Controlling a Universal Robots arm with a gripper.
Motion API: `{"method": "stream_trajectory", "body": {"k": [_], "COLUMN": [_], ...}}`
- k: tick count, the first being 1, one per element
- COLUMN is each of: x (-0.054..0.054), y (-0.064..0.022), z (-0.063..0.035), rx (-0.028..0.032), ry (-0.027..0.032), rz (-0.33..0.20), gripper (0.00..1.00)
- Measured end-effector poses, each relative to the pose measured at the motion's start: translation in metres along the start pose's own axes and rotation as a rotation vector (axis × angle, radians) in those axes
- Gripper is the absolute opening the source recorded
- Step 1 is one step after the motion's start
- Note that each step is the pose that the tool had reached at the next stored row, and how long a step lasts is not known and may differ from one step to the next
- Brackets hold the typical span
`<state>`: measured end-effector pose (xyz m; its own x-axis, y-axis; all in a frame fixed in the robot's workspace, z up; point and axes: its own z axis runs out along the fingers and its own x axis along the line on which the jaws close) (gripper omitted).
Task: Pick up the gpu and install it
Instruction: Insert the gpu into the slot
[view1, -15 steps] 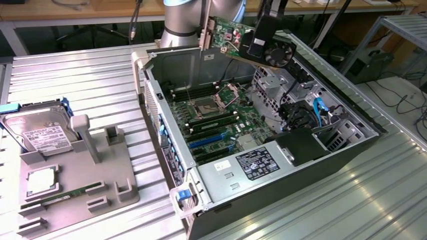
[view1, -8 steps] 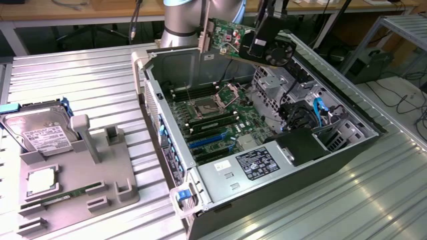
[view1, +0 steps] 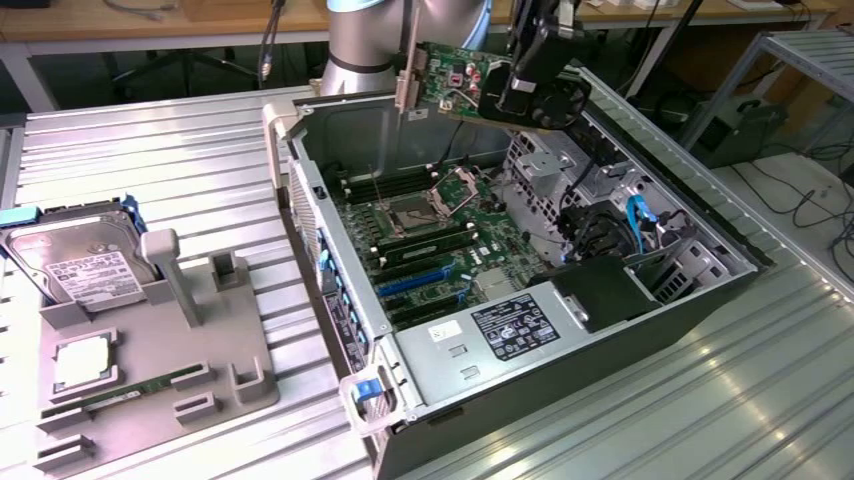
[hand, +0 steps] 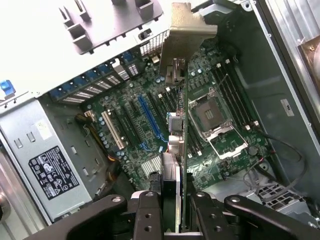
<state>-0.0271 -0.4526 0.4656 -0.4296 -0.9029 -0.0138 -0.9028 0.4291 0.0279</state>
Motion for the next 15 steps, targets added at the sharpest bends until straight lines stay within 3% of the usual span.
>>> {"method": "stream_trajectory", "body": {"k": [15], "x": [0.0], "y": [0.0], "z": [0.0003], "rx": [-0.0034], "ry": [0.0068], "rz": [-0.244], "gripper": [0.27]}}
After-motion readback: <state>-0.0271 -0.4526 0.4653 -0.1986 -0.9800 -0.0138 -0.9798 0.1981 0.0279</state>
